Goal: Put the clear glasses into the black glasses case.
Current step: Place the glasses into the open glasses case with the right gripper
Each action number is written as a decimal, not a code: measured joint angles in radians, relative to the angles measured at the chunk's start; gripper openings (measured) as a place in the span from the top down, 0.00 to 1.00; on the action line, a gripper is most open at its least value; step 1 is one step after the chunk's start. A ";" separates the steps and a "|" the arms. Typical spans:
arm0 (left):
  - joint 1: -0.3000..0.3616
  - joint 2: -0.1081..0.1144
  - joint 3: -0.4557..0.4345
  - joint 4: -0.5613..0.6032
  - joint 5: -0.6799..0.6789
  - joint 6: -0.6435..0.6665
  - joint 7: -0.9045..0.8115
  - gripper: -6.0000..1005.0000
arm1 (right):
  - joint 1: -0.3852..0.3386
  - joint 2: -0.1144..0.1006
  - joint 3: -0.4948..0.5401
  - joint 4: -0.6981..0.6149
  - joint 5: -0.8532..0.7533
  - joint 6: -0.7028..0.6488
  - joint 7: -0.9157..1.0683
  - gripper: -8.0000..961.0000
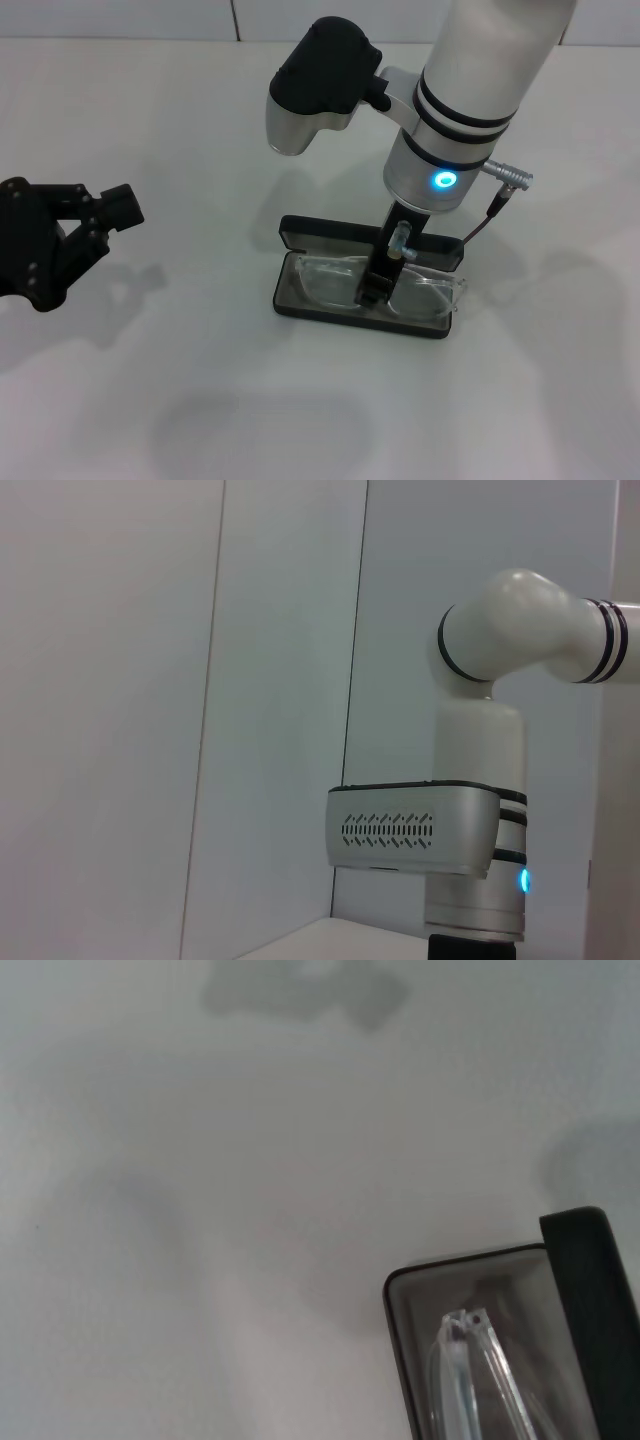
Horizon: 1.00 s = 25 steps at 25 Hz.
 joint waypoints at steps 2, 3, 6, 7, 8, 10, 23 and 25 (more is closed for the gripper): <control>0.001 0.000 0.000 0.000 0.001 0.000 0.000 0.93 | 0.001 0.000 0.000 0.000 -0.002 -0.001 0.001 0.85; 0.002 0.000 0.000 0.000 0.001 0.000 0.000 0.93 | 0.001 0.000 0.000 0.000 -0.002 -0.001 0.002 0.85; 0.003 0.000 0.000 0.000 0.001 -0.001 0.000 0.93 | 0.002 0.000 0.000 0.000 -0.003 -0.001 0.003 0.84; 0.004 0.000 0.000 0.000 0.001 -0.001 0.000 0.93 | 0.002 0.000 0.000 -0.001 -0.002 -0.002 0.003 0.84; 0.004 0.000 0.000 0.000 0.001 -0.001 0.000 0.93 | 0.003 0.000 0.000 -0.002 -0.002 -0.002 0.003 0.83; 0.004 0.000 0.000 0.000 0.001 -0.001 0.000 0.93 | 0.003 0.000 0.000 -0.005 -0.002 -0.003 0.003 0.83; 0.009 0.000 0.000 0.000 0.002 -0.001 -0.003 0.93 | 0.003 0.000 0.002 -0.049 -0.016 -0.020 0.014 0.83; 0.009 0.000 0.000 0.000 0.002 0.000 -0.004 0.93 | 0.000 0.000 0.001 -0.066 -0.021 -0.029 0.018 0.83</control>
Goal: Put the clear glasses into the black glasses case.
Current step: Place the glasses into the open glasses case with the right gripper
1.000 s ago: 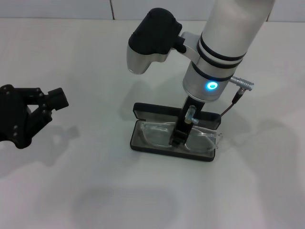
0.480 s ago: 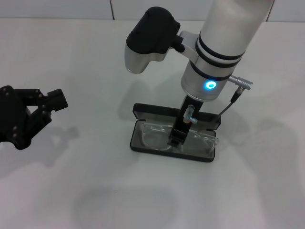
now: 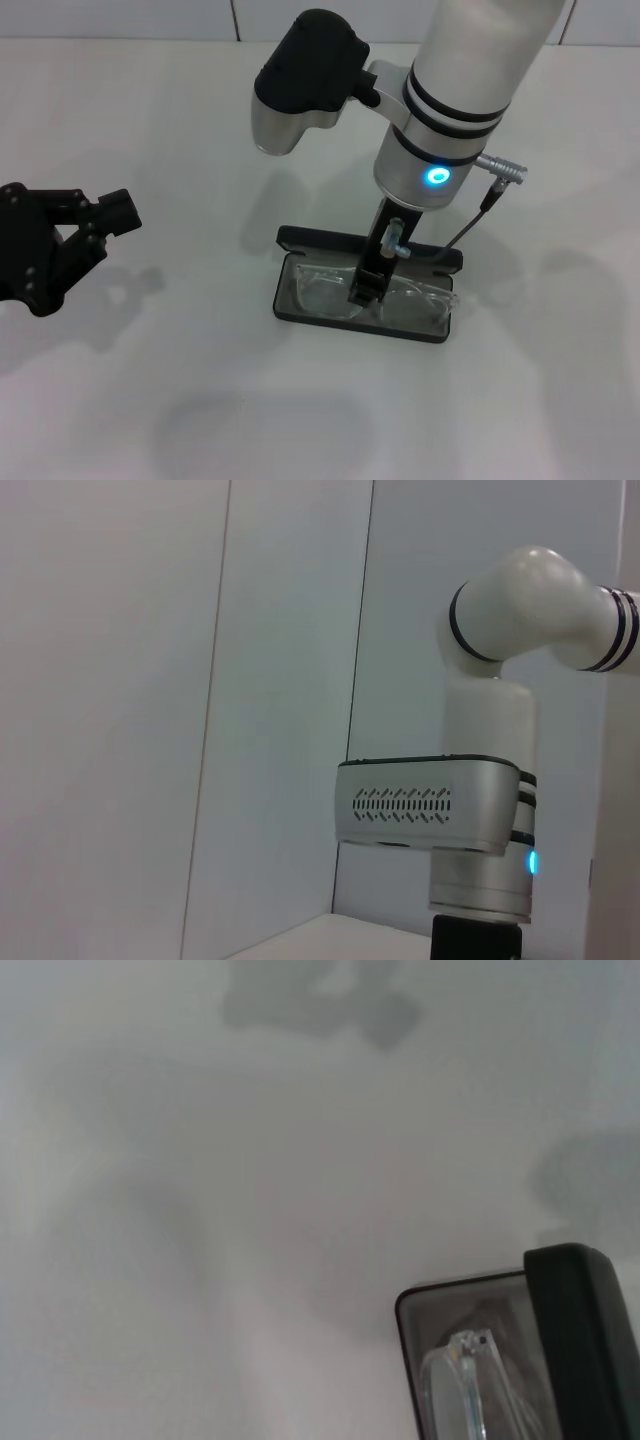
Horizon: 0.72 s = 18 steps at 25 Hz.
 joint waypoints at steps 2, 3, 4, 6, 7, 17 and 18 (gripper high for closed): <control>0.001 0.000 0.000 0.000 0.000 0.002 -0.001 0.93 | -0.004 0.000 0.000 -0.017 -0.005 -0.009 0.003 0.82; 0.001 0.000 0.000 0.000 -0.001 0.003 -0.001 0.93 | -0.005 0.000 0.000 -0.027 -0.006 -0.012 0.005 0.82; 0.002 0.000 0.000 0.000 -0.002 0.003 -0.002 0.93 | -0.006 0.000 -0.001 -0.034 -0.006 -0.015 0.005 0.82; 0.004 0.000 0.000 0.000 -0.005 0.004 -0.003 0.93 | -0.007 0.000 0.000 -0.049 -0.010 -0.022 0.006 0.82; 0.004 0.000 0.000 0.000 -0.005 0.004 -0.003 0.93 | -0.007 0.000 0.001 -0.053 -0.012 -0.025 0.006 0.82; 0.002 0.000 0.000 0.000 -0.009 0.005 -0.013 0.92 | -0.059 0.000 0.011 -0.151 -0.077 -0.049 0.018 0.82; 0.002 0.000 0.000 0.001 -0.010 0.005 -0.015 0.92 | -0.059 0.000 0.011 -0.157 -0.080 -0.052 0.020 0.82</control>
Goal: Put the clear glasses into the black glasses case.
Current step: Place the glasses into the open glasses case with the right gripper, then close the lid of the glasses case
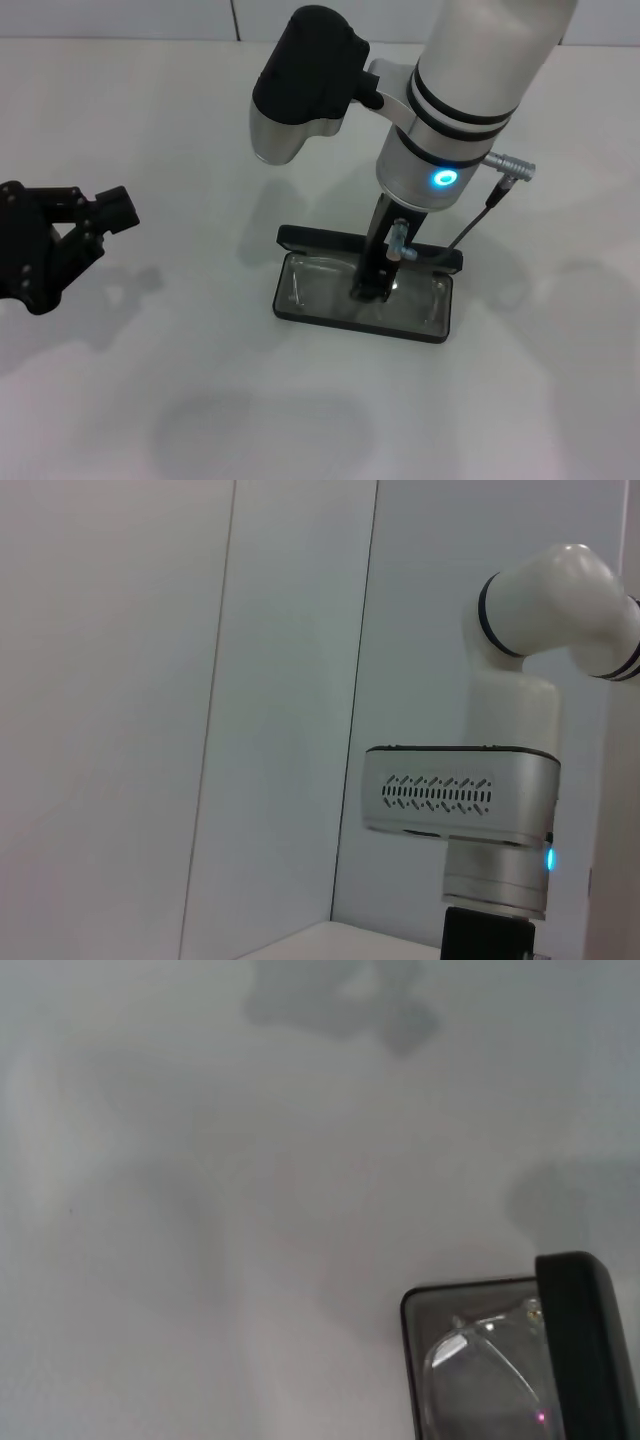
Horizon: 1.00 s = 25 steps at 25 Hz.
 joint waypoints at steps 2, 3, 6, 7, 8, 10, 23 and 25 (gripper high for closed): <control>0.001 0.000 0.000 0.002 -0.001 0.000 -0.005 0.92 | -0.001 0.000 0.000 -0.013 -0.002 -0.005 0.001 0.81; 0.001 0.000 0.000 0.002 -0.001 0.000 -0.006 0.92 | -0.001 0.000 0.000 -0.020 -0.003 -0.007 0.002 0.81; 0.001 0.000 0.000 0.002 -0.001 0.000 -0.007 0.92 | -0.011 0.000 0.000 -0.052 -0.003 -0.015 0.002 0.81; 0.001 0.000 0.000 0.002 -0.001 0.000 -0.007 0.92 | -0.018 0.000 0.000 -0.066 -0.003 -0.017 0.001 0.81; 0.000 0.000 0.000 0.002 -0.001 0.000 -0.007 0.92 | -0.028 0.000 0.003 -0.085 -0.004 -0.021 0.000 0.81; -0.001 0.000 0.000 0.001 -0.004 0.000 -0.009 0.92 | -0.057 0.000 0.024 -0.145 -0.016 -0.043 -0.004 0.81; -0.067 -0.055 -0.001 0.004 -0.120 0.007 -0.136 0.92 | -0.429 -0.008 0.551 -0.854 0.023 -0.350 -0.101 0.80; -0.121 -0.079 0.005 0.007 -0.102 0.005 -0.143 0.92 | -0.529 -0.010 0.677 -0.952 0.104 -0.370 -0.144 0.80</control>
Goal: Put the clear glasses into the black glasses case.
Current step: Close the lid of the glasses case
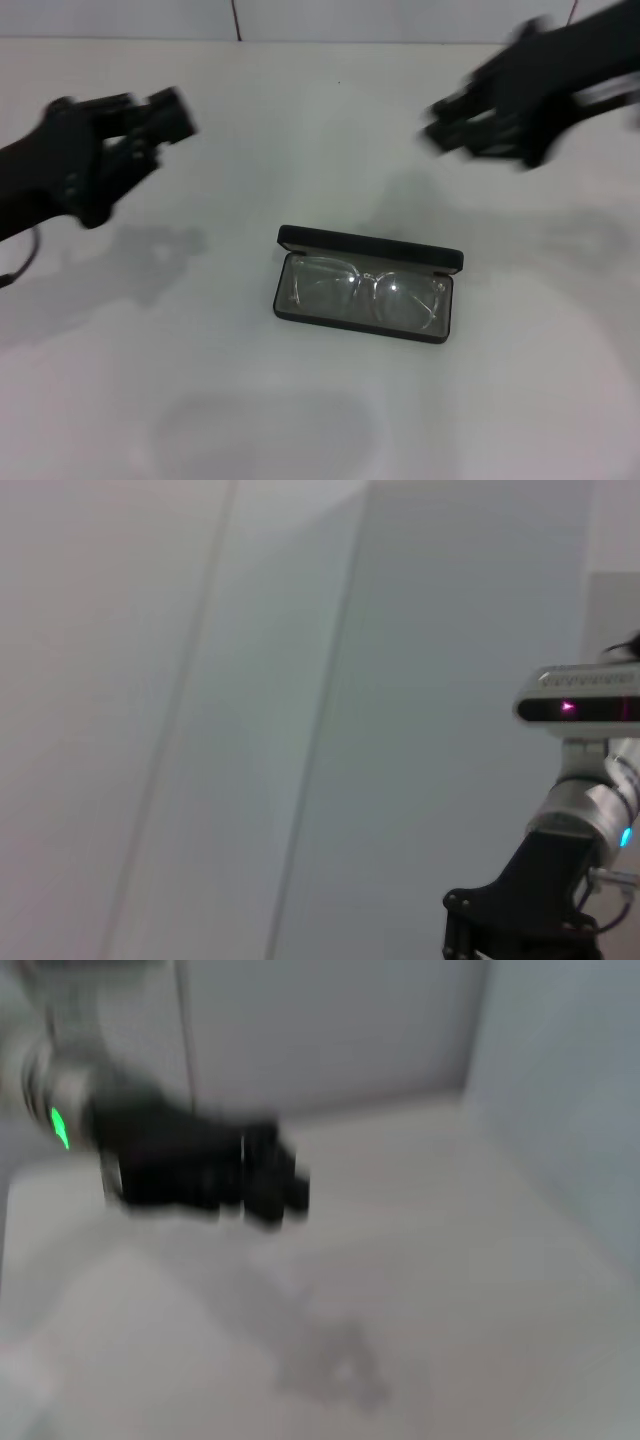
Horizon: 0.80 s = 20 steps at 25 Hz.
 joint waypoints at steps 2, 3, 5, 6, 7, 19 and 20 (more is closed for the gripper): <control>-0.037 -0.013 0.003 0.004 0.020 -0.002 -0.013 0.89 | -0.112 -0.001 0.148 -0.043 0.118 -0.004 -0.075 0.80; -0.056 -0.020 0.004 0.008 0.035 -0.004 -0.025 0.87 | -0.157 -0.001 0.213 -0.038 0.155 -0.002 -0.109 0.80; -0.077 -0.023 0.006 0.011 0.060 -0.012 -0.044 0.84 | -0.230 0.002 0.345 0.003 0.222 0.003 -0.179 0.80; -0.130 -0.025 0.027 0.014 0.139 -0.048 -0.092 0.83 | -0.264 0.003 0.414 0.047 0.246 0.004 -0.209 0.80; -0.143 -0.025 0.034 0.014 0.159 -0.057 -0.102 0.82 | -0.283 0.004 0.454 0.082 0.266 0.004 -0.233 0.80; -0.379 -0.026 0.224 -0.046 0.441 -0.348 -0.147 0.72 | -0.388 -0.031 0.871 0.760 0.366 -0.112 -0.515 0.79; -0.382 -0.026 0.224 -0.049 0.441 -0.365 -0.144 0.72 | -0.390 -0.035 0.877 0.782 0.366 -0.112 -0.522 0.79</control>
